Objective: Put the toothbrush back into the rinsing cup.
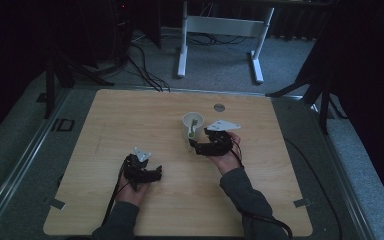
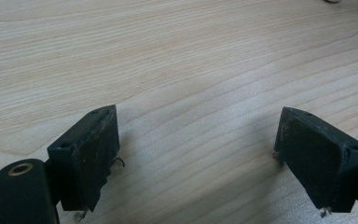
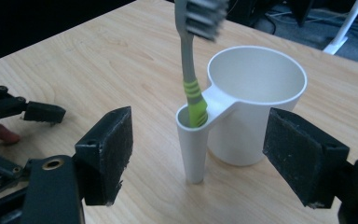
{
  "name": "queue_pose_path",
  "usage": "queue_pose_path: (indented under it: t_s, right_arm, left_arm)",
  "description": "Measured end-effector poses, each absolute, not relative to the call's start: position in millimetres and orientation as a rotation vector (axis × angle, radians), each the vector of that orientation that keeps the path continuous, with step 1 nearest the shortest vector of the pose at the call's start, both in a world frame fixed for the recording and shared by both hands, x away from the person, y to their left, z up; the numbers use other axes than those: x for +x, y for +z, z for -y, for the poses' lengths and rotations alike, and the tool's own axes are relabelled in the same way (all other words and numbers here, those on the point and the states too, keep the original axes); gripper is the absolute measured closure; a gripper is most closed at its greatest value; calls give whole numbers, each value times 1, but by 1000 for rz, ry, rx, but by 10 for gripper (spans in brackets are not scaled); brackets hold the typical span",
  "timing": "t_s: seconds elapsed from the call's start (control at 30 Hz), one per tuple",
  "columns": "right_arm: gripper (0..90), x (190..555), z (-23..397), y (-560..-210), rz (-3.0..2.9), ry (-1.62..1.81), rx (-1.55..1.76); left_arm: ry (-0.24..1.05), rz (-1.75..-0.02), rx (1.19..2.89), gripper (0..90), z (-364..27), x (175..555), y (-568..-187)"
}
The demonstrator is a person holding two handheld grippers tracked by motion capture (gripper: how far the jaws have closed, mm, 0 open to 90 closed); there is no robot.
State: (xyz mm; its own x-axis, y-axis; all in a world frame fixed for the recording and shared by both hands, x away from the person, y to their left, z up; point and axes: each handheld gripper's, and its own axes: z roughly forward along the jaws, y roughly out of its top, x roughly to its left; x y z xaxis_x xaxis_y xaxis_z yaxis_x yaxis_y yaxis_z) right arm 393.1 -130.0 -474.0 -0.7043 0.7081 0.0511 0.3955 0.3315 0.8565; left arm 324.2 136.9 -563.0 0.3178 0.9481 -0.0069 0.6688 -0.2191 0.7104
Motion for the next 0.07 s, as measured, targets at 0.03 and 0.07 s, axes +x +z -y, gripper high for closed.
queue_pose_path:
  t_s: [0.03, 0.07]
  right_arm:
    - [238, 393, 131, -474, -2276, 1321, 990]
    - [238, 392, 133, -474, -2281, 1328, 999]
  left_arm:
    - [585, -1423, 1974, 143, -137, 324, -563]
    - [585, -1422, 1977, 143, -137, 324, -563]
